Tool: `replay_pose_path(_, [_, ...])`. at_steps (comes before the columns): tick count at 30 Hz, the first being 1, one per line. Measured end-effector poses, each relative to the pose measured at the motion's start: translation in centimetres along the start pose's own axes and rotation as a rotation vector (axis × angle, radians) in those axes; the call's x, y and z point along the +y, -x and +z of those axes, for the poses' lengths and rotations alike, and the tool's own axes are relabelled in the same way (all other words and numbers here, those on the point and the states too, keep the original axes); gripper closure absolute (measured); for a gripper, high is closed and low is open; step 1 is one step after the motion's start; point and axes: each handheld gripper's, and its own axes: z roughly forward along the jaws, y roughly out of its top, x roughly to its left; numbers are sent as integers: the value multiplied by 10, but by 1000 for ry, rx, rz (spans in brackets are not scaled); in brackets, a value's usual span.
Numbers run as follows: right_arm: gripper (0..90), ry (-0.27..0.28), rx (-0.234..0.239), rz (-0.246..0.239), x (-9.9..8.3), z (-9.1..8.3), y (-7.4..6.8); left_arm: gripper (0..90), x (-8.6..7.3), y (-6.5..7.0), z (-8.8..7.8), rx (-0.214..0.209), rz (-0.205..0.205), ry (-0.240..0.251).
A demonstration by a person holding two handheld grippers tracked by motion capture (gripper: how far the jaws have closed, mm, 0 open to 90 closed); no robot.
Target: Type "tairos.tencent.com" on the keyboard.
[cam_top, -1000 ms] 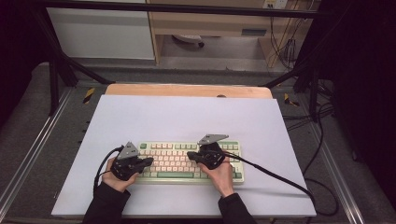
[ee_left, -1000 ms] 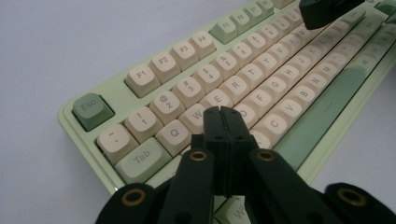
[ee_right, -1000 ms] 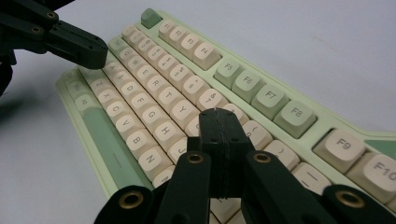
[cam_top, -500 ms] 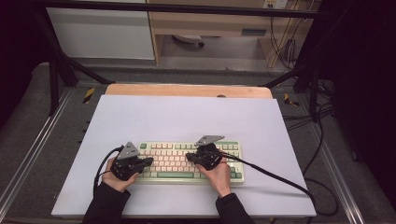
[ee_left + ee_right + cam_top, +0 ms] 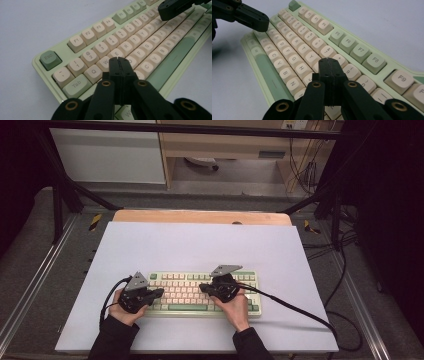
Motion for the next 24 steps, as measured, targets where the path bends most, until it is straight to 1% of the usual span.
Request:
replay_pose_path(1, [900,1,-1,-6,1,-4,0,899,0,0,0,0,0,1])
replay_pose_path(4, [900,-3,0,-4,2,-8,-1,899,0,0,-1,1,-1,3])
replay_pose_path(8, [900,-8,4,-17,3,-14,-2,898,1,0,-2,1,0,6])
replay_pose_path(13, [900,-2,8,-8,2,-24,0,898,1,1,-2,1,2,10])
replay_pose_path(14, [900,0,6,-15,2,-26,1,898,2,1,-2,1,3,10])
replay_pose_path(19, [900,7,7,6,-3,-38,6,898,3,3,-2,1,6,11])
replay_pose_path(21, [900,2,5,12,-6,-41,7,898,3,3,-2,2,8,11])
replay_pose_path(24, [900,2,4,14,-11,-45,10,898,4,5,-1,2,12,11])
